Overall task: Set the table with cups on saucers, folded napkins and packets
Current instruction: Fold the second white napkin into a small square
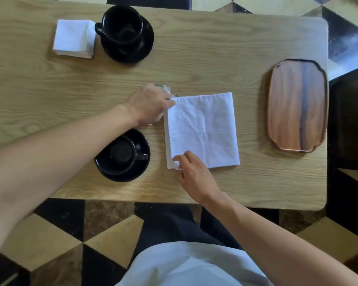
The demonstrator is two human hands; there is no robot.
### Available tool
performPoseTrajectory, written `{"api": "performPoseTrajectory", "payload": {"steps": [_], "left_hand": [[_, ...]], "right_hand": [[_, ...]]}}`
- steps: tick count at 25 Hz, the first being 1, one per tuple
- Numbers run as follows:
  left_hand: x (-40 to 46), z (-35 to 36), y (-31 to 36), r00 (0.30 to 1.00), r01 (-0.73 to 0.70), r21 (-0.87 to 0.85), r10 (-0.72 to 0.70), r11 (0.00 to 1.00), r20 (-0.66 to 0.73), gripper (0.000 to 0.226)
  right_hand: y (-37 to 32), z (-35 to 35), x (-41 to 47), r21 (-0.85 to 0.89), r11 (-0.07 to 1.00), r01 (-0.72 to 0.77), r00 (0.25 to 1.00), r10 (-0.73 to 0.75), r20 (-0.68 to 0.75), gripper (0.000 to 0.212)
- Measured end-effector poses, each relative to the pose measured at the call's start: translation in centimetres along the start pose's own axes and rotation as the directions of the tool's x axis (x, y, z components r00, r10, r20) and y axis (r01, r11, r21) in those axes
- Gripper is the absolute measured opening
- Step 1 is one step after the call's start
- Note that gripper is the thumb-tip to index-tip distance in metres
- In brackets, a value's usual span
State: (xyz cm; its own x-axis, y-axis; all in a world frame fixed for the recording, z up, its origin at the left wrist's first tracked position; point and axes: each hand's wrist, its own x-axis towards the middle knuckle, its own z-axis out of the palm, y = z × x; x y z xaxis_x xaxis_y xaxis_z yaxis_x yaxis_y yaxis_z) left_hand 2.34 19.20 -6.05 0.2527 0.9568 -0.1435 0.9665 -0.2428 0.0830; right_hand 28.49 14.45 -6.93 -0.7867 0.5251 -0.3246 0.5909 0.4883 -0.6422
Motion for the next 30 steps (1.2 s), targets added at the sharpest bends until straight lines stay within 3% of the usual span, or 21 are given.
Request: {"api": "performPoseTrajectory", "payload": {"steps": [10, 18, 21, 23, 25, 28, 30], "left_hand": [[-0.2, 2.1, -1.4, 0.998, -0.021, 0.003, 0.021, 1.0, -0.053, 0.029], [0.0, 2.4, -1.2, 0.997, -0.002, 0.022, 0.003, 1.0, -0.081, 0.022], [0.8, 2.0, 0.5, 0.989, 0.034, 0.045, -0.027, 0.998, -0.148, 0.033], [2.0, 2.2, 3.6, 0.98, 0.092, -0.005, -0.092, 0.996, -0.177, 0.046], [3.3, 2.8, 7.6, 0.973, 0.174, -0.076, -0.184, 0.982, -0.138, 0.057], [4.9, 4.0, 12.8, 0.91, 0.392, -0.175, -0.408, 0.903, -0.07, 0.065], [5.0, 5.4, 15.0, 0.839, 0.525, -0.245, -0.544, 0.815, -0.013, 0.063]], "right_hand": [[-0.3, 0.9, 0.6, -0.012, 1.0, 0.014, 1.0, -0.014, -0.026, 0.037], [0.9, 1.2, 0.8, 0.009, 0.998, 0.054, 0.996, -0.055, 0.066, 0.04], [0.9, -0.2, 1.0, -0.01, 0.992, 0.125, 0.984, -0.125, -0.124, 0.026], [1.9, -1.5, 1.9, -0.111, 0.99, 0.082, 0.934, -0.116, -0.339, 0.019], [3.6, -3.1, 2.9, -0.157, 0.987, -0.043, 0.891, -0.033, -0.452, 0.02], [6.9, -4.8, 4.0, -0.235, 0.962, -0.14, 0.903, 0.027, -0.429, 0.038], [9.2, -4.9, 3.6, -0.317, 0.945, -0.081, 0.94, -0.034, -0.341, 0.054]]}}
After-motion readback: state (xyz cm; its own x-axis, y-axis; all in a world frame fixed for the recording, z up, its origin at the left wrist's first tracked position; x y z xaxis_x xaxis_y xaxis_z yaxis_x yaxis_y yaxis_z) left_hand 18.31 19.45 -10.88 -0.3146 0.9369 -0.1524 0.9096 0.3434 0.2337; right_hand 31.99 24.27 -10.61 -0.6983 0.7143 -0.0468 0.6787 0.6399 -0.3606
